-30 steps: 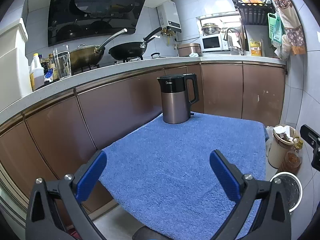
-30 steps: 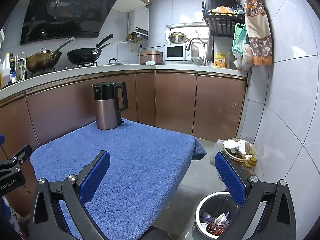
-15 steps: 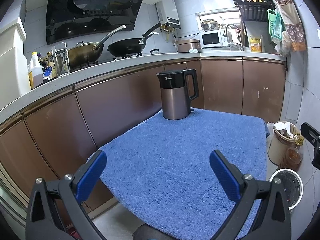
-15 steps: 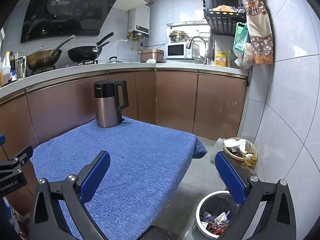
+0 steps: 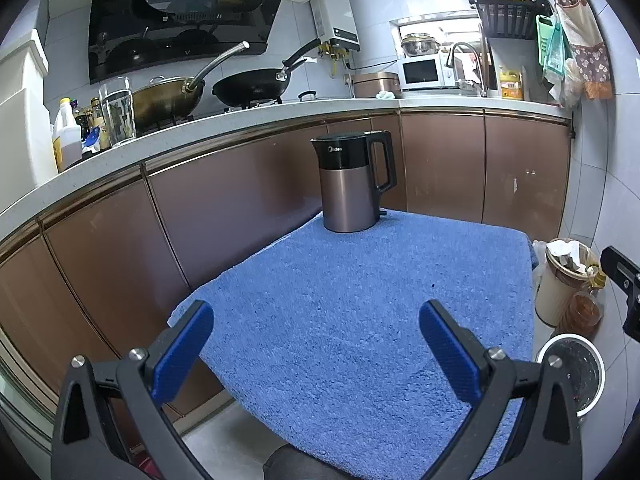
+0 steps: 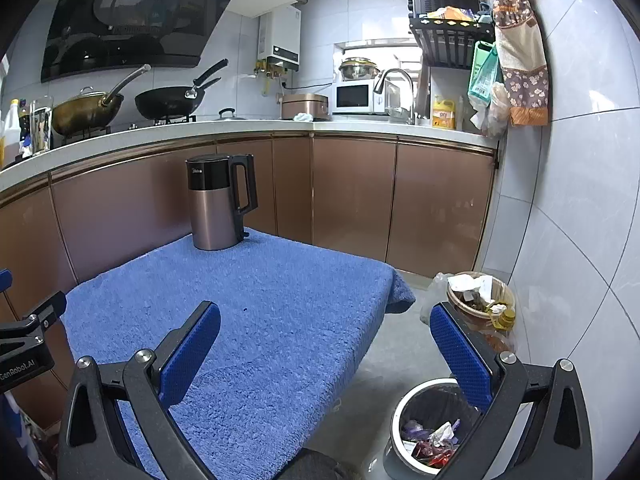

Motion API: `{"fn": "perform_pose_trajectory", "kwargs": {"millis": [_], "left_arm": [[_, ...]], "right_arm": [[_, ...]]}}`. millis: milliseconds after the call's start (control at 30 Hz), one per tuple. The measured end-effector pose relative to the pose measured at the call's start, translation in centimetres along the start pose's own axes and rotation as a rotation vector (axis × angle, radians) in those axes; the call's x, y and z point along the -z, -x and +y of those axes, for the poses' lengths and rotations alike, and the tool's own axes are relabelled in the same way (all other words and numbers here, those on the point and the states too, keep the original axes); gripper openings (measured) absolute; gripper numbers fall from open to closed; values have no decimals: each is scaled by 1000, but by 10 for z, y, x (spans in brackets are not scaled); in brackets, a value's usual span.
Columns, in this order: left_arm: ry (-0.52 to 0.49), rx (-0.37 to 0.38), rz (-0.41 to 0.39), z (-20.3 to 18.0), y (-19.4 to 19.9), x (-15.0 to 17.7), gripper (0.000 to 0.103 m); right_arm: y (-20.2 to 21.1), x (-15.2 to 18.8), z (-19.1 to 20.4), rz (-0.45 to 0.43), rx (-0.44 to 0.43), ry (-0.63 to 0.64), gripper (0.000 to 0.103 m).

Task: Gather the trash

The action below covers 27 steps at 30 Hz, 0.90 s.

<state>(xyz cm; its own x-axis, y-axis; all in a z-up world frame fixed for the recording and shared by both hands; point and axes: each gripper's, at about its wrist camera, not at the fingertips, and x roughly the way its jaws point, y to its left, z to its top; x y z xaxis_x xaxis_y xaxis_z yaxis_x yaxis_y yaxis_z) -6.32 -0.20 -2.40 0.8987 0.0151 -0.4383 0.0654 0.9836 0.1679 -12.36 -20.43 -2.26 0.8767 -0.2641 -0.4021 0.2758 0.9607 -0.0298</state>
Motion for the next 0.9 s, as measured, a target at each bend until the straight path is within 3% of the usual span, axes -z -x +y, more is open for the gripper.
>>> {"fn": "perform_pose_trajectory", "kwargs": {"millis": [900], "left_arm": [[24,21,52,5,-22,3,103]], "right_arm": [[-19,7,2,51,9,15,103]]}}
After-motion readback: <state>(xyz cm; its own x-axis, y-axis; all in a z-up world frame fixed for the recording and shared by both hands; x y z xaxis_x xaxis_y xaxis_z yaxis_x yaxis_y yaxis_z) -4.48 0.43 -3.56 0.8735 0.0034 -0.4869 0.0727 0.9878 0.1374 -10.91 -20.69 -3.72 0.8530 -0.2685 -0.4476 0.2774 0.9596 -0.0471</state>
